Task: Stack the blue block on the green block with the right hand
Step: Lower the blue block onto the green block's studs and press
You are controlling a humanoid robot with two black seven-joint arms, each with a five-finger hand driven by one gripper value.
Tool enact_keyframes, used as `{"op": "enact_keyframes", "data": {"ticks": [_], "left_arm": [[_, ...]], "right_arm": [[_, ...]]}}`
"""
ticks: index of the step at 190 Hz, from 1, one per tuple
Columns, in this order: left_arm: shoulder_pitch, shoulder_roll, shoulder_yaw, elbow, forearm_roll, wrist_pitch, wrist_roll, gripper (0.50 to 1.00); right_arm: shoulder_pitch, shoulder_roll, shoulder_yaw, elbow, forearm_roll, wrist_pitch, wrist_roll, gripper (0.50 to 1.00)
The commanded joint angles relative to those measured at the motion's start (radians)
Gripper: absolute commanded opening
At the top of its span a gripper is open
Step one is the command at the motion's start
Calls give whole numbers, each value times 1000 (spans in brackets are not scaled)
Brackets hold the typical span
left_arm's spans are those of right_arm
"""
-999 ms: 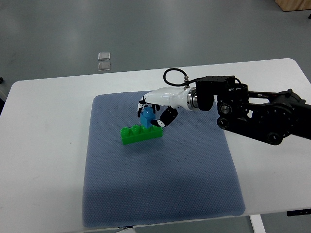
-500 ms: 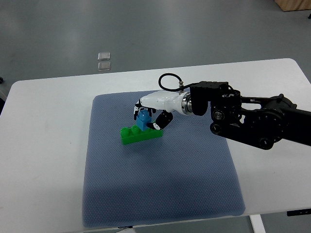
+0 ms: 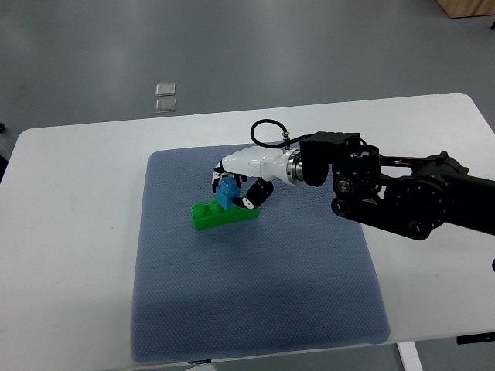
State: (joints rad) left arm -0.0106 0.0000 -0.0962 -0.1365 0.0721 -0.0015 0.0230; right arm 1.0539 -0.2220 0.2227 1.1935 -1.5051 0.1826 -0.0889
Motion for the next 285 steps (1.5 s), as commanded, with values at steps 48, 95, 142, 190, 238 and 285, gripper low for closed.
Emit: {"op": "enact_keyframes", "data": {"ticks": [48,95,142,190,238,285], "left_arm": [[0,0,0,0,0,0,0,1000],[1,0,0,0,0,0,0,1000],[1,0,0,0,0,0,0,1000],[1,0,0,0,0,0,0,1000],[1,0,0,0,0,0,0,1000],[1,0,1,0,0,0,0,1000]], "right_arm": [[-5,16,-2,-14,-21,-2,15,549],[-3,15,-6,-22,-23,-18,21,549],[-8,13,-8,-22,-35,-18,28,549],[-8,-2,-8,-22,-37,-18,29,549],[-9,-3,-16,-22,-38,-18,31,549],[-11,3,-17,-22,-41,-22,31,549]]}}
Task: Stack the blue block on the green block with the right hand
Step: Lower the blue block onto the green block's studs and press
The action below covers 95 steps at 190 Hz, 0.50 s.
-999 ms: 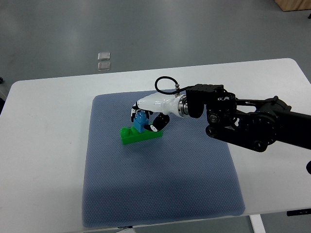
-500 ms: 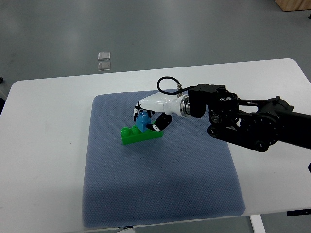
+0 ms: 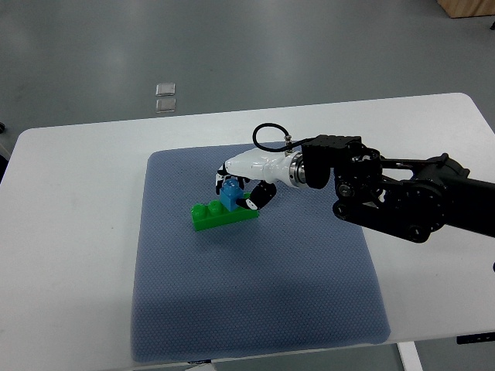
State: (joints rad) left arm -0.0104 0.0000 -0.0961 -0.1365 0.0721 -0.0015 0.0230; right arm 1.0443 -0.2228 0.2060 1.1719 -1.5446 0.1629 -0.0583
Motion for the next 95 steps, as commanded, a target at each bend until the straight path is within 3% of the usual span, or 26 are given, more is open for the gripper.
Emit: {"op": "enact_keyframes", "data": {"ticks": [1,95], "left_arm": [[1,0,1,0,0,0,0,1000],[0,0,-1,0,0,0,0,1000]], "right_arm": [[-1,3,0,0,-2,-2,0,549],[-1,16,-23,-23,-34,-36,11,549]]}}
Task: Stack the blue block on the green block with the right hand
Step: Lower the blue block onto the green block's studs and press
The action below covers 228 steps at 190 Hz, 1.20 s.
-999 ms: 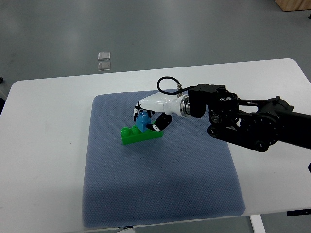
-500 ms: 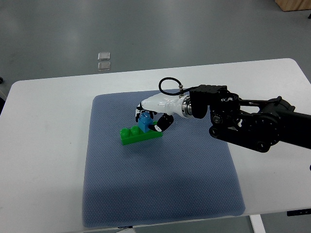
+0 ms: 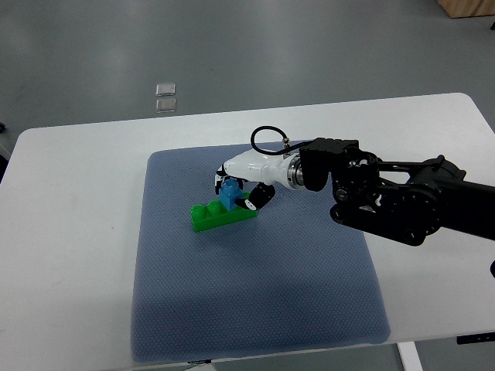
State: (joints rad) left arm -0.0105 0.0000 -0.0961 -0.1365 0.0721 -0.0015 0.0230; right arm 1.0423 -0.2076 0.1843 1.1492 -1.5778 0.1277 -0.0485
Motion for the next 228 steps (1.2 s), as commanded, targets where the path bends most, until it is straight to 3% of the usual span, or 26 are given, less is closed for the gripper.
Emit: {"op": "enact_keyframes", "data": {"ticks": [1,228], "left_arm": [[0,0,-1,0,0,0,0,1000],[0,0,-1,0,0,0,0,1000]], "right_arm": [[1,1,-2,0,-1,0,1,549],[-11,13,-28,-20,-36,-16,2,549]]}}
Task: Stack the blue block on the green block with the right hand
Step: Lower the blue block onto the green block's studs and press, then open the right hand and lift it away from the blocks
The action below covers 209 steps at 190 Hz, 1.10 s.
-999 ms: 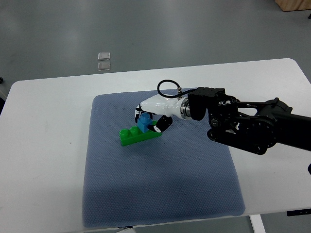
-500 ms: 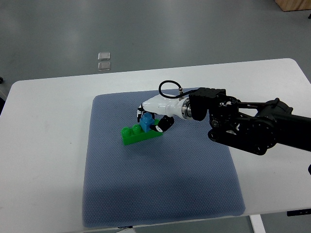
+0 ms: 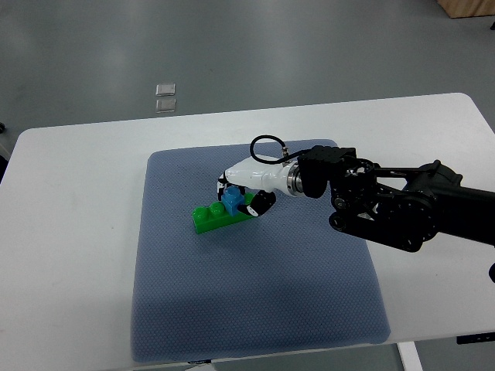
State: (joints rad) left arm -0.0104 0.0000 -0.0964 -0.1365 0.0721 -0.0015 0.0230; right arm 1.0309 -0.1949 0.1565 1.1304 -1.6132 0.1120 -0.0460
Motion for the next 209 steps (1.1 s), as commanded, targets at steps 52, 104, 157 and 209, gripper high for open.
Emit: {"op": "enact_keyframes", "data": {"ticks": [52,104,157,209], "left_arm": [[0,0,0,0,0,0,0,1000],[0,0,1,0,0,0,0,1000],[0,0,0,0,0,0,0,1000],[0,0,1,0,0,0,0,1000]], "right_arm": [[3,-3,5,-6,6,-2,8,719],[9,-6,6,-6,13,0,26,840],[37,-21,20,-3,21,6,35,872],[121,-107,23,-4,39,52,41,911]]}}
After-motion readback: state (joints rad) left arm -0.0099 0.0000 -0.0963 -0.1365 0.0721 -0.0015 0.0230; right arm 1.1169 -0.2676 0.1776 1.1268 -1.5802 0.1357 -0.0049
